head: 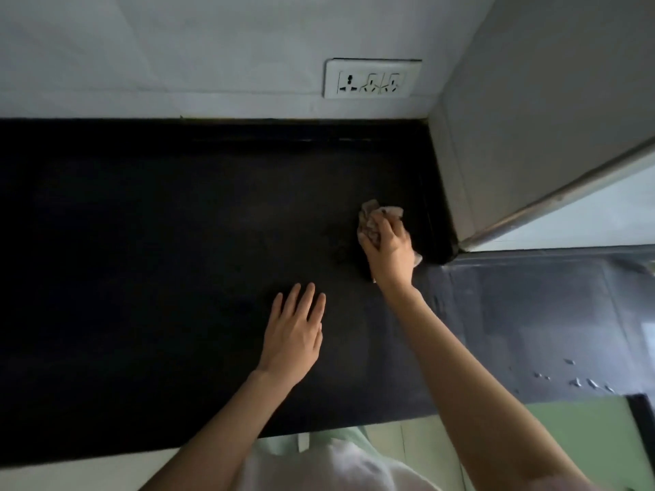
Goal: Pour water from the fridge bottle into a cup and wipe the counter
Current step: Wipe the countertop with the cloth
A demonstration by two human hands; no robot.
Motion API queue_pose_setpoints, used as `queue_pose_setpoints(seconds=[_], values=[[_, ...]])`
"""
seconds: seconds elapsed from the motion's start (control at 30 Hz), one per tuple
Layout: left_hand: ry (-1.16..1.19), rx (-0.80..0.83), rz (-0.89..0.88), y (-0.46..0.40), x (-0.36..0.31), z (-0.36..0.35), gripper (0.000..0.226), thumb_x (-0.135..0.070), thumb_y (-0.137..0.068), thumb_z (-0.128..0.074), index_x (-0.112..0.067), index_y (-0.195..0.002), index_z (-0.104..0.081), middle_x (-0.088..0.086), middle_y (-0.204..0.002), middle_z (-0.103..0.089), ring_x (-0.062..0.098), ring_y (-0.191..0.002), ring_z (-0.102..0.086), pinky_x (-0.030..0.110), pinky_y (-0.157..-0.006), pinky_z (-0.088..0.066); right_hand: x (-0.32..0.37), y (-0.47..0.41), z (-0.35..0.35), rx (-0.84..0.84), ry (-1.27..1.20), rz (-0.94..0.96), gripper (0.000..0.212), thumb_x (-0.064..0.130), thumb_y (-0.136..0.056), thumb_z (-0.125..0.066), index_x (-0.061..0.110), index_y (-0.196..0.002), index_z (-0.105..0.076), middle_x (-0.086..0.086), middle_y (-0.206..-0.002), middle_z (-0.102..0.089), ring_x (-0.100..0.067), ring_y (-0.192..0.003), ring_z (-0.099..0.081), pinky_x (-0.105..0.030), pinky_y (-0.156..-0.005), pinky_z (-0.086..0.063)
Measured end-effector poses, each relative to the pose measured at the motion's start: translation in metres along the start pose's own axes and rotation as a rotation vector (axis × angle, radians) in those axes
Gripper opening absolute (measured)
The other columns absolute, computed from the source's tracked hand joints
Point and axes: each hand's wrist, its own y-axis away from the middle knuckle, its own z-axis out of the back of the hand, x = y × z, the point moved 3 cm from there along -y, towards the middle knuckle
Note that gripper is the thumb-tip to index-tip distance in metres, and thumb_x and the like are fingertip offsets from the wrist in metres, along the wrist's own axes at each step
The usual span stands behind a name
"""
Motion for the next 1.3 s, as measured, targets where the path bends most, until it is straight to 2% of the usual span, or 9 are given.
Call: queue_pose_setpoints(seconds=[0.23, 0.3, 0.4, 0.57, 0.7, 0.87, 1.0, 1.1, 1.3], values=[[0.026, -0.025, 0.070, 0.002, -0.004, -0.002, 0.054, -0.023, -0.083, -0.069, -0.014, -0.134, -0.054, 0.011, -0.143, -0.049, 0.032, -0.133, -0.046, 0.053, -0.106, -0.040, -0.001, 0.082, -0.004, 0.152, -0.014, 0.473, 0.051, 0.021, -0.082, -0.071, 0.022, -0.130, -0.056, -0.003, -0.141, -0.048, -0.024, -0.125, -0.048, -0.035, -0.077, -0.055], [0.036, -0.045, 0.066, 0.003, -0.004, -0.005, 0.053, -0.024, -0.084, -0.067, -0.013, -0.135, -0.054, 0.011, -0.144, -0.049, 0.032, -0.133, -0.046, 0.053, -0.106, -0.040, -0.029, 0.091, 0.010, 0.108, -0.009, 0.468, 0.054, 0.017, -0.079, -0.072, 0.021, -0.131, -0.056, -0.004, -0.139, -0.050, -0.024, -0.124, -0.049, -0.033, -0.081, -0.055], [0.035, -0.058, 0.061, 0.004, -0.003, -0.008, 0.054, -0.025, -0.086, -0.067, -0.013, -0.136, -0.053, 0.011, -0.145, -0.048, 0.032, -0.133, -0.045, 0.053, -0.107, -0.040, -0.050, 0.053, 0.015, 0.024, -0.003, 0.326, 0.046, 0.024, -0.085, -0.062, 0.016, -0.130, -0.056, -0.012, -0.134, -0.052, -0.031, -0.116, -0.052, -0.046, -0.083, -0.054], [-0.006, -0.053, 0.053, 0.006, -0.005, -0.009, 0.055, -0.026, -0.087, -0.066, -0.013, -0.138, -0.050, 0.011, -0.145, -0.047, 0.032, -0.134, -0.045, 0.051, -0.107, -0.040, -0.001, -0.025, -0.018, -0.007, -0.023, 0.172, 0.046, 0.023, -0.087, -0.065, 0.012, -0.130, -0.054, -0.017, -0.138, -0.048, -0.037, -0.120, -0.051, -0.051, -0.087, -0.051], [-0.013, -0.028, 0.050, 0.006, -0.005, -0.009, 0.056, -0.027, -0.088, -0.063, -0.013, -0.140, -0.048, 0.012, -0.147, -0.044, 0.032, -0.135, -0.043, 0.051, -0.108, -0.039, 0.033, -0.003, -0.033, 0.087, -0.020, 0.386, 0.049, 0.017, -0.085, -0.067, 0.012, -0.132, -0.053, -0.016, -0.139, -0.046, -0.036, -0.122, -0.049, -0.050, -0.091, -0.050], [0.019, -0.044, 0.059, 0.006, -0.005, -0.007, 0.053, -0.024, -0.087, -0.064, -0.012, -0.138, -0.051, 0.012, -0.146, -0.046, 0.033, -0.135, -0.043, 0.053, -0.107, -0.039, -0.016, 0.065, -0.010, 0.129, -0.009, 0.521, 0.050, 0.019, -0.085, -0.066, 0.017, -0.134, -0.053, -0.009, -0.144, -0.044, -0.028, -0.131, -0.044, -0.043, -0.091, -0.053], [0.024, -0.055, 0.045, 0.006, -0.005, -0.007, 0.054, -0.023, -0.086, -0.067, -0.011, -0.136, -0.052, 0.013, -0.144, -0.049, 0.034, -0.133, -0.045, 0.054, -0.105, -0.041, -0.052, 0.042, 0.008, -0.032, -0.001, 0.319, 0.045, 0.029, -0.088, -0.055, 0.016, -0.131, -0.054, -0.013, -0.134, -0.051, -0.034, -0.116, -0.053, -0.049, -0.085, -0.052], [0.011, -0.043, 0.042, 0.005, -0.004, -0.007, 0.054, -0.025, -0.086, -0.066, -0.011, -0.137, -0.051, 0.013, -0.144, -0.048, 0.034, -0.133, -0.045, 0.054, -0.106, -0.041, -0.033, -0.001, -0.006, -0.065, 0.001, 0.167, 0.044, 0.024, -0.085, -0.066, 0.015, -0.126, -0.056, -0.015, -0.134, -0.052, -0.037, -0.113, -0.054, -0.052, -0.081, -0.052], [-0.015, -0.029, 0.033, 0.005, -0.004, -0.006, 0.054, -0.025, -0.087, -0.063, -0.012, -0.137, -0.051, 0.013, -0.144, -0.047, 0.034, -0.133, -0.045, 0.054, -0.106, -0.040, 0.018, 0.036, -0.029, 0.118, -0.014, 0.494, 0.046, 0.019, -0.085, -0.065, 0.014, -0.130, -0.054, -0.013, -0.140, -0.046, -0.032, -0.123, -0.049, -0.049, -0.089, -0.051]])
